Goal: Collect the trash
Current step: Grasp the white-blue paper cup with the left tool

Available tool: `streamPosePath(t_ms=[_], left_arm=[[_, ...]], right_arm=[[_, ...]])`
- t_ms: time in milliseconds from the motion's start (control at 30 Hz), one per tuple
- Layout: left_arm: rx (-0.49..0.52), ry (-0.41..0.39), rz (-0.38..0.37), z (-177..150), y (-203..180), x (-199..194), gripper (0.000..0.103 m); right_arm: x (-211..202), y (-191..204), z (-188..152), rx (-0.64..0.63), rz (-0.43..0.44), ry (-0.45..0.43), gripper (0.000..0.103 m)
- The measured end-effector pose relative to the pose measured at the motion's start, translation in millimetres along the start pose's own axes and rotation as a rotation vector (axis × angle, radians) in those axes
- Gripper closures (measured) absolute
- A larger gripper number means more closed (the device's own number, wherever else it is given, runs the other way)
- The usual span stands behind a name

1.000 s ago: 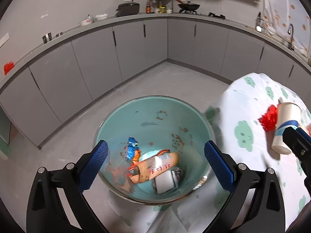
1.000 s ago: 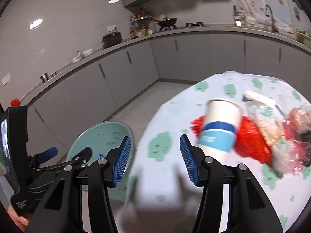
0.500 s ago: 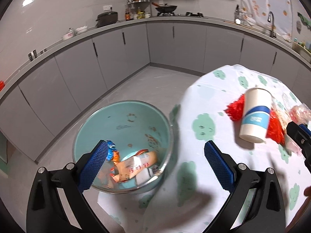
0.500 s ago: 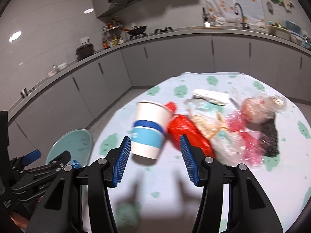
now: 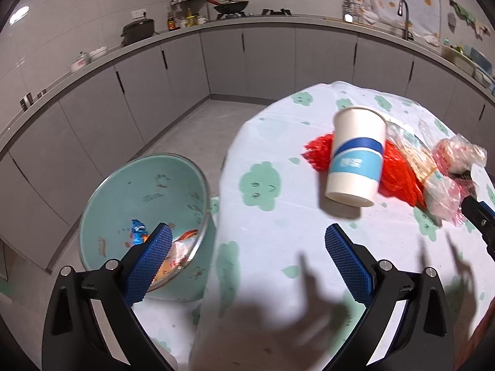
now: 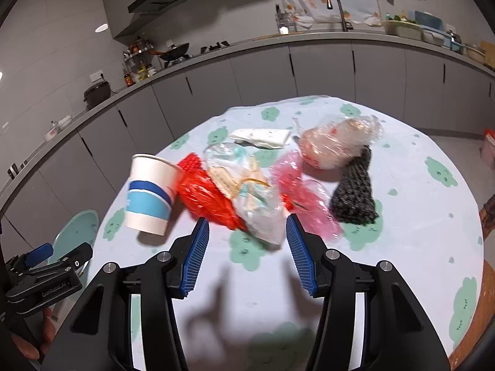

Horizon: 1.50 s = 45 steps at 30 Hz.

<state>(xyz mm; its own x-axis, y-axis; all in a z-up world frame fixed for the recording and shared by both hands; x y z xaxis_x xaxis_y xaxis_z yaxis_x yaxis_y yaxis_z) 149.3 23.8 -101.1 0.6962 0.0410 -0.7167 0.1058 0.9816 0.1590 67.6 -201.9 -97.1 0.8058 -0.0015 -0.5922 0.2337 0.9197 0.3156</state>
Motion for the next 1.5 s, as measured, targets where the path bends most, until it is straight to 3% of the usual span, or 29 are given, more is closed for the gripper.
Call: streamPosePath(t_ms=[367, 700, 1000, 1067, 1233, 1367, 1500], left_arm=[[0.063, -0.018, -0.053, 7, -36, 4, 0.006], [0.08, -0.078, -0.109, 54, -60, 13, 0.006], [0.108, -0.022, -0.134, 65, -79, 53, 0.006], [0.11, -0.015, -0.139, 64, -82, 58, 0.008], [0.097, -0.007, -0.172, 62, -82, 64, 0.028], [0.073, 0.019, -0.204, 55, -80, 71, 0.037], [0.065, 0.016, -0.213, 53, -79, 72, 0.04]], right_arm=[[-1, -26, 6, 0.036, -0.016, 0.008, 0.057], [18, -12, 35, 0.029, 0.043, 0.039, 0.056], [56, -5, 51, 0.006, 0.073, 0.116, 0.055], [63, -4, 50, -0.003, 0.069, 0.128, 0.055], [75, 1, 40, -0.017, 0.081, 0.167, 0.055], [81, 3, 38, -0.026, 0.073, 0.171, 0.055], [85, 2, 34, -0.032, 0.054, 0.181, 0.056]])
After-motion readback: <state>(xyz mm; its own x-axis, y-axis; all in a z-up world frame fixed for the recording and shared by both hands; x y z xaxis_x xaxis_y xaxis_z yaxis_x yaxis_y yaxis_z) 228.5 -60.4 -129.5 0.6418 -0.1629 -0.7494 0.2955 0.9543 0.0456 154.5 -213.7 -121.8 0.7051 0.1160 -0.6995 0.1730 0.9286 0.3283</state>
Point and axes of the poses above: each gripper's, at about its wrist camera, not at the fingertips, and x roughly the way its jaws point, y to its left, z to its top, the point moved 6 cm from there along x, roughly the way its jaws point, and after that the axes turned 6 degrees about x, right-handed, at the moved point
